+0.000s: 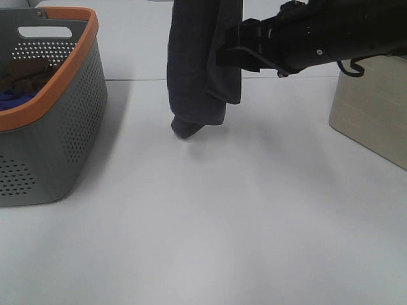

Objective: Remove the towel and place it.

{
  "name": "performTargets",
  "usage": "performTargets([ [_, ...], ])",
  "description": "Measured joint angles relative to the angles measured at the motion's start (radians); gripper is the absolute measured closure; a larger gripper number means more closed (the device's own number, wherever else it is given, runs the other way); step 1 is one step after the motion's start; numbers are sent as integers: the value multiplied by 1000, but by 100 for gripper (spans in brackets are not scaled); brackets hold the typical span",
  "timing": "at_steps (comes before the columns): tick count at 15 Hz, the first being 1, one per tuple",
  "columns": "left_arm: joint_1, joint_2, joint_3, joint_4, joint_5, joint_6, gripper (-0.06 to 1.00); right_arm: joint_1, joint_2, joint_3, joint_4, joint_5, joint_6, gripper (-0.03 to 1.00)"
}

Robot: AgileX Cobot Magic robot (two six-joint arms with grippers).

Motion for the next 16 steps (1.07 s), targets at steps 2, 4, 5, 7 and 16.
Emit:
performTargets([
  [2,0,0,0,0,5,-5,94,27,21,-35,48,-45,0,47],
  [4,0,0,0,0,7,-9,94,53,21,-42,69,-109,0,47],
  [5,0,0,0,0,7,-18,94,70,21,-42,89,-148,0,45],
  [7,0,0,0,0,7,-24,94,86,23,-43,142,-215,1,40],
  [16,0,2,0,0,7,-27,94,86,98,-18,175,-299,-26,42],
])
